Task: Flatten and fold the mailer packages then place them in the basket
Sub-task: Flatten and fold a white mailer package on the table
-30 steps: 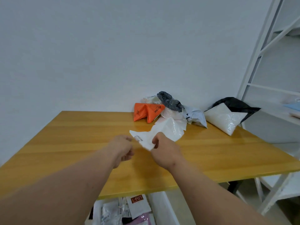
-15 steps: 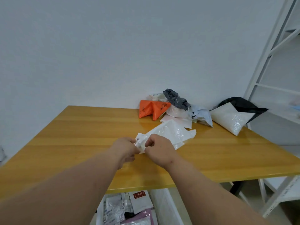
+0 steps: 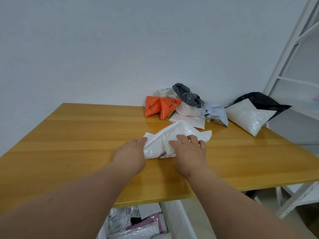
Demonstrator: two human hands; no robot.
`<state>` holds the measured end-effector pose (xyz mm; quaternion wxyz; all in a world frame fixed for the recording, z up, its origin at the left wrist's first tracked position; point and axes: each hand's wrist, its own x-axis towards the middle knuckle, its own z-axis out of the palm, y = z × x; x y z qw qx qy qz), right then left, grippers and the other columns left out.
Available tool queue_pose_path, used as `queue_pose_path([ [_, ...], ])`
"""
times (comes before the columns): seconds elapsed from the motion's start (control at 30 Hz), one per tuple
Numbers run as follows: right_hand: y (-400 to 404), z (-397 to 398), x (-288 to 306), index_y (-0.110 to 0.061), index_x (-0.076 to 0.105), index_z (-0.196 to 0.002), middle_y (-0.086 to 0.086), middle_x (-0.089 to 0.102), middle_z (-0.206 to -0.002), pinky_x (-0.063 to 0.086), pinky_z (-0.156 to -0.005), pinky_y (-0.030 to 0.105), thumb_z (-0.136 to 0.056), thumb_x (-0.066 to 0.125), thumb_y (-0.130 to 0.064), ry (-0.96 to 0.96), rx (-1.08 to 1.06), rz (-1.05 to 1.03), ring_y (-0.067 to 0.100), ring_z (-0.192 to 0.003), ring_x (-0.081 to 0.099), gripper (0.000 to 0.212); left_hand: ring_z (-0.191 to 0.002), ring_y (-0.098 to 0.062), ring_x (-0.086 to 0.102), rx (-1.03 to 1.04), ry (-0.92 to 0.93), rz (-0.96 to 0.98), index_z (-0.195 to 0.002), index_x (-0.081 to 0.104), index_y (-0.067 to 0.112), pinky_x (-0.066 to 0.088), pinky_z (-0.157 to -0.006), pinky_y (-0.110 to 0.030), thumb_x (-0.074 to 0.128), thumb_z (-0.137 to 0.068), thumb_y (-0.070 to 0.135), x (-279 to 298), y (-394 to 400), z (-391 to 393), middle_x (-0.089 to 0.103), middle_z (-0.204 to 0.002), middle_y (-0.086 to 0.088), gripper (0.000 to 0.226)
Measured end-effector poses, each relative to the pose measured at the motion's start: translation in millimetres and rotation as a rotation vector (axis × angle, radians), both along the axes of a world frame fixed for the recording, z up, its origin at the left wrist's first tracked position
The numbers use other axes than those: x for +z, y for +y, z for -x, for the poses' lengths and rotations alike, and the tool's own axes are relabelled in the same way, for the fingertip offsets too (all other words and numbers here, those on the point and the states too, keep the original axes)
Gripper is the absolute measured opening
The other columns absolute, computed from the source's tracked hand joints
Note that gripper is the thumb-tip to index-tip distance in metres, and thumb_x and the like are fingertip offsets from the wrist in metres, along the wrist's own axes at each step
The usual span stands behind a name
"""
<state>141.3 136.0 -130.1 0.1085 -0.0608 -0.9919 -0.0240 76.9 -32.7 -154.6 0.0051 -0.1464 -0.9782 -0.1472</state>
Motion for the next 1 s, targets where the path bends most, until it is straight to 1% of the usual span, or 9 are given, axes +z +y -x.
queue_pose_path([
  [0.1, 4.9, 6.2, -2.1, -0.036, 0.055, -0.131, -0.007, 0.038, -0.146, 0.01, -0.114, 0.045, -0.095, 0.042, -0.014, 0.031, -0.016, 0.028, 0.023, -0.137, 0.023, 0.045, -0.097, -0.022, 0.056, -0.008, 0.008, 0.009, -0.142, 0.034, 0.036, 0.052, -0.077, -0.036, 0.047, -0.083, 0.004, 3.3, -2.4, 5.8, 0.054, -0.11, 0.005, 0.069],
  [0.23, 7.6, 10.6, 4.7, -0.035, 0.058, -0.127, -0.008, 0.05, -0.133, 0.017, -0.11, 0.042, -0.095, 0.04, -0.015, 0.086, -0.041, 0.141, 0.02, -0.126, 0.041, 0.041, -0.086, -0.022, 0.058, 0.001, 0.055, 0.042, -0.132, 0.043, 0.029, 0.054, -0.071, -0.036, 0.047, -0.082, 0.001, 11.3, -12.6, 8.2, 0.058, -0.099, 0.004, 0.057],
  [0.33, 11.0, 5.9, 10.7, -0.032, 0.06, -0.121, -0.007, 0.055, -0.121, 0.021, -0.107, 0.042, -0.094, 0.038, -0.018, 0.118, -0.071, 0.205, 0.018, -0.116, 0.048, 0.038, -0.084, -0.021, 0.058, 0.01, 0.088, 0.07, -0.134, 0.04, 0.029, 0.052, -0.064, -0.033, 0.045, -0.084, 0.0, 15.0, -23.3, 4.1, 0.06, -0.096, 0.003, 0.059],
  [0.5, 18.1, -10.3, 13.6, -0.032, 0.06, -0.103, -0.01, 0.057, -0.103, 0.023, -0.1, 0.04, -0.086, 0.039, -0.011, 0.129, -0.122, 0.292, 0.015, -0.104, 0.05, 0.034, -0.081, -0.021, 0.057, 0.032, 0.092, 0.137, -0.145, 0.028, 0.03, 0.053, -0.066, -0.034, 0.045, -0.082, -0.003, 20.3, -41.1, -8.9, 0.056, -0.092, 0.005, 0.073],
  [0.6, 21.4, -21.0, 17.1, -0.033, 0.059, -0.098, -0.011, 0.058, -0.101, 0.023, -0.098, 0.039, -0.083, 0.039, -0.011, 0.125, -0.162, 0.314, 0.015, -0.101, 0.05, 0.034, -0.08, -0.021, 0.056, 0.026, 0.115, 0.185, -0.146, 0.026, 0.03, 0.053, -0.065, -0.034, 0.044, -0.082, -0.004, 23.5, -51.7, -20.9, 0.053, -0.088, 0.005, 0.075],
  [0.7, 25.1, -31.6, 21.8, -0.03, 0.063, -0.094, -0.009, 0.06, -0.094, 0.023, -0.094, 0.038, -0.084, 0.039, -0.011, 0.118, -0.205, 0.353, 0.016, -0.094, 0.053, 0.032, -0.077, -0.02, 0.054, 0.006, 0.142, 0.24, -0.147, 0.024, 0.031, 0.045, -0.058, -0.03, 0.043, -0.084, -0.003, 28.4, -59.2, -33.5, 0.046, -0.078, 0.007, 0.074],
  [0.83, 33.5, -42.2, 29.9, -0.025, 0.066, -0.094, -0.006, 0.061, -0.082, 0.025, -0.088, 0.037, -0.09, 0.041, -0.011, 0.079, -0.294, 0.469, 0.017, -0.083, 0.053, 0.029, -0.077, -0.02, 0.057, 0.032, 0.102, 0.264, -0.151, 0.017, 0.033, 0.041, -0.054, -0.028, 0.042, -0.088, -0.002, 30.6, -73.8, -42.6, 0.053, -0.086, 0.004, 0.077],
  [0.9, 35.2, -42.4, 34.2, -0.025, 0.066, -0.093, -0.006, 0.062, -0.087, 0.031, -0.09, 0.037, -0.091, 0.044, -0.012, 0.054, -0.34, 0.515, 0.017, -0.084, 0.052, 0.026, -0.078, -0.02, 0.057, 0.031, 0.115, 0.296, -0.152, 0.015, 0.035, 0.041, -0.054, -0.027, 0.04, -0.089, -0.001, 30.7, -79.3, -44.0, 0.056, -0.091, 0.003, 0.077],
  [1.0, 34.0, -36.7, 33.7, -0.018, 0.058, -0.078, 0.0, 0.063, -0.095, 0.044, -0.089, 0.035, -0.089, 0.048, -0.011, -0.008, -0.353, 0.412, 0.018, -0.087, 0.057, 0.016, -0.083, -0.02, 0.055, -0.02, 0.131, 0.37, -0.152, 0.014, 0.036, 0.036, -0.058, -0.024, 0.039, -0.092, 0.005, 33.9, -81.4, -48.3, 0.062, -0.105, 0.004, 0.072],
])
